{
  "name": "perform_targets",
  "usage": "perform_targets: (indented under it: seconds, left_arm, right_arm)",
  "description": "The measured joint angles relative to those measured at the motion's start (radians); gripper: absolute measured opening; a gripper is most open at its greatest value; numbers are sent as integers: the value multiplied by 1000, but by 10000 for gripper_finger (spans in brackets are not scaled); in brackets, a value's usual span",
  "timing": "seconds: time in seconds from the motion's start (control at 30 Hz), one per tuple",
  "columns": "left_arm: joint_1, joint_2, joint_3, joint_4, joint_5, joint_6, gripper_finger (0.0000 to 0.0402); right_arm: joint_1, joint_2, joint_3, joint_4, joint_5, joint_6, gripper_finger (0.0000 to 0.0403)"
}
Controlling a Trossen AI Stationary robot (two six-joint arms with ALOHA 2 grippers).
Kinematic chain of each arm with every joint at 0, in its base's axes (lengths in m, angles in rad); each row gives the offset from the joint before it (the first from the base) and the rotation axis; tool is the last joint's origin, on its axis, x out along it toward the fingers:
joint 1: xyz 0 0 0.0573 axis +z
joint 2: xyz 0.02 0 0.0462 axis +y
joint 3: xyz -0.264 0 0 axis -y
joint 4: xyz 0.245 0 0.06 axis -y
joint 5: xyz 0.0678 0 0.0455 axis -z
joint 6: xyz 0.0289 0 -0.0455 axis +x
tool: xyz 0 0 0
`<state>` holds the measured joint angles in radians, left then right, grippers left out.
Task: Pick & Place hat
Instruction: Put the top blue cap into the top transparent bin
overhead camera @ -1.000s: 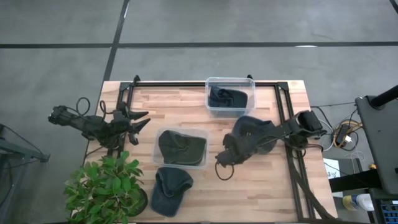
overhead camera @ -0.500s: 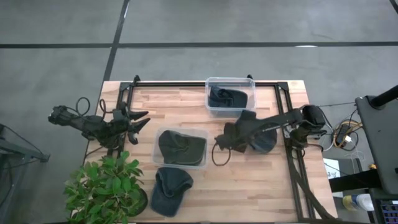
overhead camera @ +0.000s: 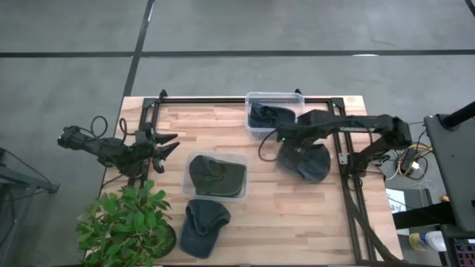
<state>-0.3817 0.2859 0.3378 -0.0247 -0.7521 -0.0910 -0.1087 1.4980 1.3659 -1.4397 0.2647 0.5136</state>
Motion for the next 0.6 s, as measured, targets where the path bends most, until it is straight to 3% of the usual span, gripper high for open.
perform_targets:
  seconds: [0.23, 0.6]
  left_arm:
    - [0, 0, 0, 2, 0, -27, 142]
    - [0, 0, 0, 2, 14, -43, 142]
  right_arm:
    - [-93, -74, -92, 6, -15, 72, 233]
    - [-106, -84, -274, 47, 5, 67, 229]
